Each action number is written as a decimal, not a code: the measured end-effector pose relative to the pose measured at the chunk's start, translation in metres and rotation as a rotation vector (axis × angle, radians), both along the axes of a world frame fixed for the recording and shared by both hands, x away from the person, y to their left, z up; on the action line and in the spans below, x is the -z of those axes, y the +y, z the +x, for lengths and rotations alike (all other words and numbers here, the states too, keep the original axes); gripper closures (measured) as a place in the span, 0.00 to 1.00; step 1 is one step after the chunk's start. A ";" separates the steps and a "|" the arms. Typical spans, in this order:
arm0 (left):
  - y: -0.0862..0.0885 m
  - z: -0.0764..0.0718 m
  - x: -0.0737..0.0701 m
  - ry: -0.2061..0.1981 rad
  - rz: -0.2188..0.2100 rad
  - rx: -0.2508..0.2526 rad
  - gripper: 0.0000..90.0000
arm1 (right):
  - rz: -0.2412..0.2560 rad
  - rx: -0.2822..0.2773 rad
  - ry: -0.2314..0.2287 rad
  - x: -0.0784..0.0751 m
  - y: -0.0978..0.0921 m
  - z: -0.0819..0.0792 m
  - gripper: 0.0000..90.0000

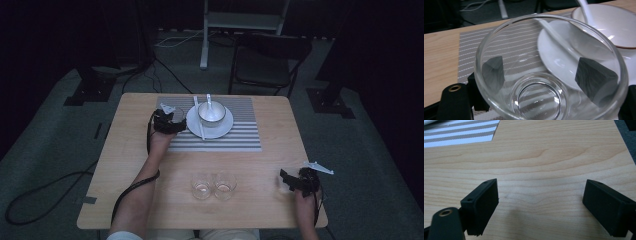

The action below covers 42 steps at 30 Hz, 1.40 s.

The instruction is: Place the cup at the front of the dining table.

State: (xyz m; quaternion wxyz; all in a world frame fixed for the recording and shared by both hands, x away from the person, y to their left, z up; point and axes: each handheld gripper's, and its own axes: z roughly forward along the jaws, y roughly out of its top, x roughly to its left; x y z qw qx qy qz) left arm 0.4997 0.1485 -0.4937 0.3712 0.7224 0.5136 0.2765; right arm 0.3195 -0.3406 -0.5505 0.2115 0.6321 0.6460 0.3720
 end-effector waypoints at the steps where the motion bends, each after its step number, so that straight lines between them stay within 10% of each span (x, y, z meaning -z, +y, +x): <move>1: -0.001 0.003 0.002 0.012 0.002 -0.004 0.23 | 0.000 -0.007 0.001 0.000 0.000 0.000 0.14; 12: 0.004 0.002 0.029 0.041 0.015 -0.011 0.23 | -0.013 -0.016 0.003 0.000 0.002 -0.001 0.14; 27: 0.006 0.002 0.027 0.101 -0.023 -0.019 0.22 | -0.036 -0.021 0.009 0.000 0.005 0.000 0.14; 29: 0.007 0.003 0.027 0.137 -0.032 -0.001 0.09 | -0.039 -0.023 0.009 0.000 0.005 0.000 0.14; 42: 0.013 -0.015 0.031 0.165 -0.030 0.054 0.00 | -0.057 -0.022 0.011 0.000 0.007 0.001 0.14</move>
